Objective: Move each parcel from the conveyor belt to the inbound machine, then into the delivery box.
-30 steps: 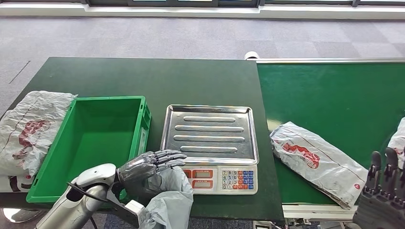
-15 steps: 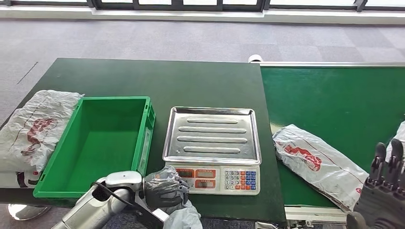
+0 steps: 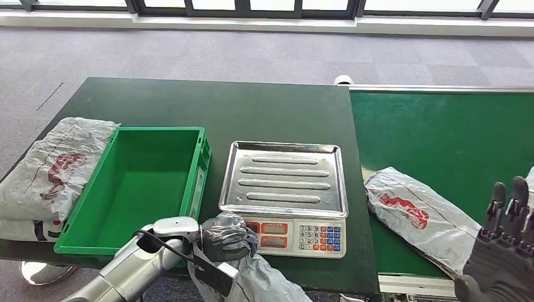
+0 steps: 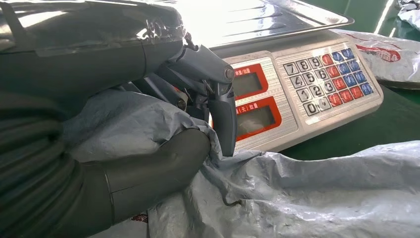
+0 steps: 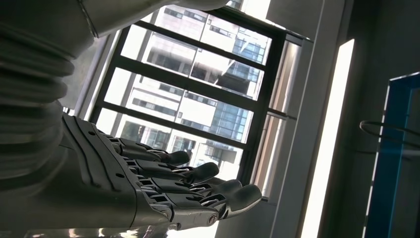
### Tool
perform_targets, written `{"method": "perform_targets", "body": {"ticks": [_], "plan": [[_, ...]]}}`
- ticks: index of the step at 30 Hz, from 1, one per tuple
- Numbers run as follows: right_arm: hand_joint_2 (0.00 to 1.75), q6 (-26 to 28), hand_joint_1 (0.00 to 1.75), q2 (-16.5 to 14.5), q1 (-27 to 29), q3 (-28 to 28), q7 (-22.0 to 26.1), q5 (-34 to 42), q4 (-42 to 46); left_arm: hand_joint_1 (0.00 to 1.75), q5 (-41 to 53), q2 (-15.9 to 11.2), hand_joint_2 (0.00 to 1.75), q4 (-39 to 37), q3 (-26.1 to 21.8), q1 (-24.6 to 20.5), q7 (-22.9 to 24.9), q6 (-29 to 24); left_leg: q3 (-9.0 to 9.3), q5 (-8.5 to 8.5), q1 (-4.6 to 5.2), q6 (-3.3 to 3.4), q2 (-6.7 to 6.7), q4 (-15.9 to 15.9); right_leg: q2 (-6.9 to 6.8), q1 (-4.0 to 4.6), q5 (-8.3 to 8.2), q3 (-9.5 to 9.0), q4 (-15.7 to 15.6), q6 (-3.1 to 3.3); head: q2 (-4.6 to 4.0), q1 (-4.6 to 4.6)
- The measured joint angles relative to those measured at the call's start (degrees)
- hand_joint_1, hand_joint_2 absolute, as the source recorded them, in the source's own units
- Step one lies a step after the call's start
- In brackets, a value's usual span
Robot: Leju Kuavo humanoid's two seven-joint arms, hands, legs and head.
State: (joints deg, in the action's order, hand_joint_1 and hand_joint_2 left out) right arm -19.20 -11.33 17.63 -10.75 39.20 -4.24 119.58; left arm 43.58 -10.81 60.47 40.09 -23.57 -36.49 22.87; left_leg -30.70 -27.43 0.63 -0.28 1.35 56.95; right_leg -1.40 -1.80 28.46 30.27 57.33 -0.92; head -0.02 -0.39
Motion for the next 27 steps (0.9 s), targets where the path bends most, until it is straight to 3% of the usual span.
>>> {"method": "perform_targets", "body": {"ticks": [6,12,16,21,27], "plan": [[1.75,0.1,0.0,0.51,-0.7,0.12,0.11,0.49,-0.89,1.75,0.7,0.13,1.75,0.16,-0.07,0.66,2.08,-4.46,0.55,-0.37,0.0,0.09,-0.04,-0.07,0.03,-0.01,0.23,-0.47,-0.01,0.09,0.0,0.0],[1.75,0.38,0.0,0.57,-0.85,0.13,0.42,0.34,-1.16,1.75,2.32,1.57,1.75,5.88,-4.44,3.84,6.61,-19.2,0.96,-0.46,-0.04,-0.12,-0.16,-0.01,0.16,0.06,0.47,-0.7,0.0,0.12,0.0,0.0],[1.75,0.37,0.0,0.57,-0.85,0.13,0.29,0.1,-1.17,1.75,2.22,2.25,1.75,10.66,-7.73,6.2,8.2,-20.47,0.78,-0.19,-0.23,-0.36,-0.35,0.15,0.46,0.22,0.11,-0.16,0.06,0.22,0.0,0.0],[1.75,0.2,0.0,0.55,-1.32,0.13,0.05,-0.01,-1.52,1.75,0.87,2.73,1.75,15.28,-10.89,9.3,6.29,-24.56,0.27,-0.21,-0.23,-0.38,-0.59,0.18,0.72,0.22,0.06,0.44,0.06,0.22,0.0,0.0],[1.75,0.41,0.0,0.46,-1.78,0.13,-0.15,-0.08,-2.2,1.75,-9.23,2.92,1.75,26.71,-17.47,11.86,1.78,-29.18,-0.04,-0.24,-0.23,-0.37,-0.62,0.19,0.72,0.24,0.06,0.76,0.05,0.21,0.0,-0.01]]}}
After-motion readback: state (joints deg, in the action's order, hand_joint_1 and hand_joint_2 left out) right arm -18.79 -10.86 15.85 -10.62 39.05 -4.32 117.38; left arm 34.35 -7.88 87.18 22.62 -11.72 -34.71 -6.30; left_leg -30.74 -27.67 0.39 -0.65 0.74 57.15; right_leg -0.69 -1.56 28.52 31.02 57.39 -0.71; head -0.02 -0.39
